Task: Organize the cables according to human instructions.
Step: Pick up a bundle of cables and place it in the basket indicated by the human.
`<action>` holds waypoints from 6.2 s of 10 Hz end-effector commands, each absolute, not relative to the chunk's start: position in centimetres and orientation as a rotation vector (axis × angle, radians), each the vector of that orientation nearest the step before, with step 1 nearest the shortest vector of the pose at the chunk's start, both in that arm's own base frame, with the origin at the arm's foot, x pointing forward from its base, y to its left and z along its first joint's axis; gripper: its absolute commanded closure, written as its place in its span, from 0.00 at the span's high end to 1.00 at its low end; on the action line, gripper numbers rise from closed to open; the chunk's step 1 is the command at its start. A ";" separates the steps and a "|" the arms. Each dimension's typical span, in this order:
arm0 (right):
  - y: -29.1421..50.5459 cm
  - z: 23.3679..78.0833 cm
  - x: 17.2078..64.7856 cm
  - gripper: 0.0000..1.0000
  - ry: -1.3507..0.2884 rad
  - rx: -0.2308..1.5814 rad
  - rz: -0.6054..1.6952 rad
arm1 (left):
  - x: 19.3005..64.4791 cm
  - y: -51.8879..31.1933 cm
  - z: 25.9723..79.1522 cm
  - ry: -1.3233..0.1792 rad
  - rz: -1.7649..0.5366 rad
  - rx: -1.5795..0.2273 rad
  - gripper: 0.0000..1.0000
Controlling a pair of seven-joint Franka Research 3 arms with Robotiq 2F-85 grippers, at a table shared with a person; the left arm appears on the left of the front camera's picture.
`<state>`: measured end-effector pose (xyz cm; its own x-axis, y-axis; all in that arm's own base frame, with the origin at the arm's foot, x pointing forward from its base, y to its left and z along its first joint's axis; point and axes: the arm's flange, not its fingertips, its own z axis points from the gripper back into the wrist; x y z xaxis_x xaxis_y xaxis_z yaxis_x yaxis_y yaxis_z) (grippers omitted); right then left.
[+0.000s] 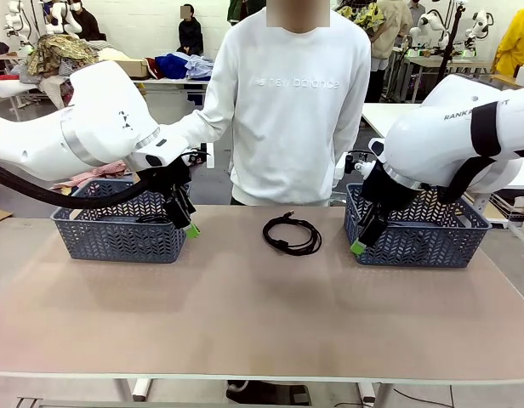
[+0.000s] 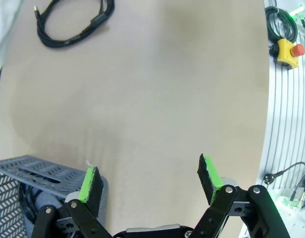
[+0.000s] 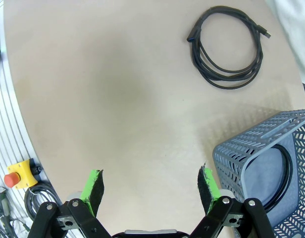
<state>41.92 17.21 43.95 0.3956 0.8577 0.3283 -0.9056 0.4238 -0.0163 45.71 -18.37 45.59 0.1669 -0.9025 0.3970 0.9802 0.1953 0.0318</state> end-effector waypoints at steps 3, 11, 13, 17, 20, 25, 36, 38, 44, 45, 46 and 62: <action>17.3 44.2 42.1 1.00 -0.307 0.162 1.121 | 47.4 -19.6 46.3 -0.332 -1.477 -0.139 1.00; 17.3 44.2 42.1 1.00 -0.307 0.162 1.121 | 56.2 -31.5 45.9 -0.226 -2.123 0.107 1.00; 17.3 44.2 42.1 1.00 -0.307 0.162 1.121 | 56.6 -33.4 45.0 -0.226 -2.163 0.109 1.00; 17.3 44.2 42.1 1.00 -0.307 0.162 1.121 | 56.0 -33.6 44.7 -0.241 -2.134 0.096 1.00; 17.3 44.2 42.1 1.00 -0.307 0.162 1.121 | 56.0 -33.6 44.7 -0.241 -2.134 0.096 1.00; 17.3 44.2 42.1 1.00 -0.307 0.162 1.121 | 58.3 -35.6 42.9 -0.251 -2.273 0.164 1.00; 17.3 44.2 42.1 1.00 -0.307 0.162 1.121 | 61.0 -40.5 35.8 -0.114 -2.669 0.171 1.00; 17.3 44.2 42.1 1.00 -0.307 0.162 1.121 | 61.2 -40.5 34.7 -0.098 -2.690 0.155 1.00; 17.3 44.2 42.1 1.00 -0.307 0.162 1.121 | 63.1 -41.1 32.7 -0.039 -2.663 0.156 1.00; 17.3 44.2 42.1 1.00 -0.307 0.162 1.121 | 63.3 -41.1 32.4 -0.029 -2.667 0.146 1.00; 17.3 44.2 42.1 1.00 -0.307 0.162 1.121 | 63.5 -41.2 32.2 -0.026 -2.663 0.125 1.00; 17.3 44.2 42.1 1.00 -0.307 0.162 1.121 | 63.6 -40.1 31.6 0.029 -2.615 0.012 0.00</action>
<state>41.93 17.20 43.95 0.3958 0.8576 0.3284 -0.9055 0.4240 -0.0162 63.11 -40.11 31.67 -0.8769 -0.4792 -0.0375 0.4796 -0.8775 -0.0004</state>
